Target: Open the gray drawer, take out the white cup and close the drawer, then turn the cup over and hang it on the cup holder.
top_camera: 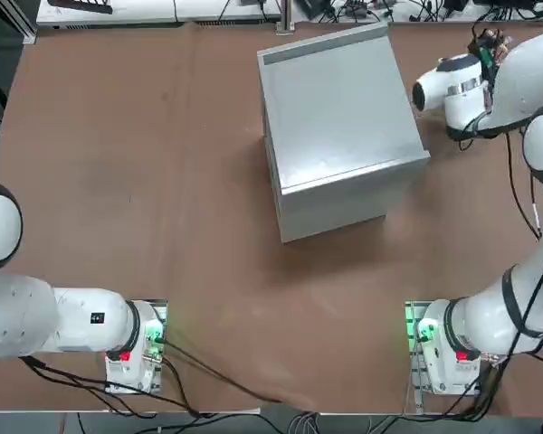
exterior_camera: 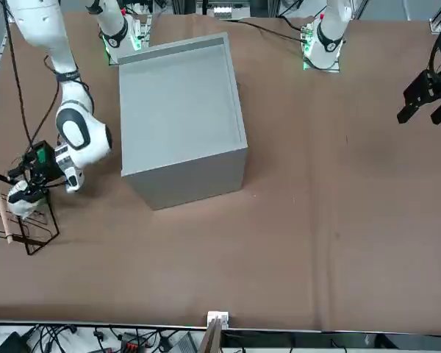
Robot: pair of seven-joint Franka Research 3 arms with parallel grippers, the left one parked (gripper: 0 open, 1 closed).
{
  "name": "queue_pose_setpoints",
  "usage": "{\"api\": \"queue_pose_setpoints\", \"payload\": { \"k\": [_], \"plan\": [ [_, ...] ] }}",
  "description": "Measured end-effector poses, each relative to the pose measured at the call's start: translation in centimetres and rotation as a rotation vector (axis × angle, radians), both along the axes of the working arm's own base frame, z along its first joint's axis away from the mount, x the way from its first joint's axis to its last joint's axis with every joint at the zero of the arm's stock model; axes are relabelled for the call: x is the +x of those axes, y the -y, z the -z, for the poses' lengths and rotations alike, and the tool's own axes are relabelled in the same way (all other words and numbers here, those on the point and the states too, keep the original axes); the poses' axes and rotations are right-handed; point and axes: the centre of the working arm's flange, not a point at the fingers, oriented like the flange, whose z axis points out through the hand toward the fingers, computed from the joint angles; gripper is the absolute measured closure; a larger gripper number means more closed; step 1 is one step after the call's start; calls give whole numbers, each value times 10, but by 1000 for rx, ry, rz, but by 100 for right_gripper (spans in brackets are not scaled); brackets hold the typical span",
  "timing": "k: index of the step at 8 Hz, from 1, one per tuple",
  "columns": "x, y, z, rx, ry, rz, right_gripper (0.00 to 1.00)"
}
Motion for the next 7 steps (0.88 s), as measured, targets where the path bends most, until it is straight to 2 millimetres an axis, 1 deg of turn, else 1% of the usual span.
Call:
{"api": "queue_pose_setpoints", "payload": {
  "k": [1, 2, 3, 4, 5, 6, 7],
  "plan": [
    [3, 0, -31, 113, 37, 71, 0],
    [2, 2, -72, 242, 80, 157, 0],
    [-6, 5, -118, 380, 131, 244, 0],
    [-19, 10, -161, 524, 186, 330, 0],
    [-36, 22, -199, 685, 253, 427, 0],
    [-55, 37, -228, 857, 317, 541, 0],
    [-74, 49, -250, 1018, 362, 659, 0]
  ]
}}
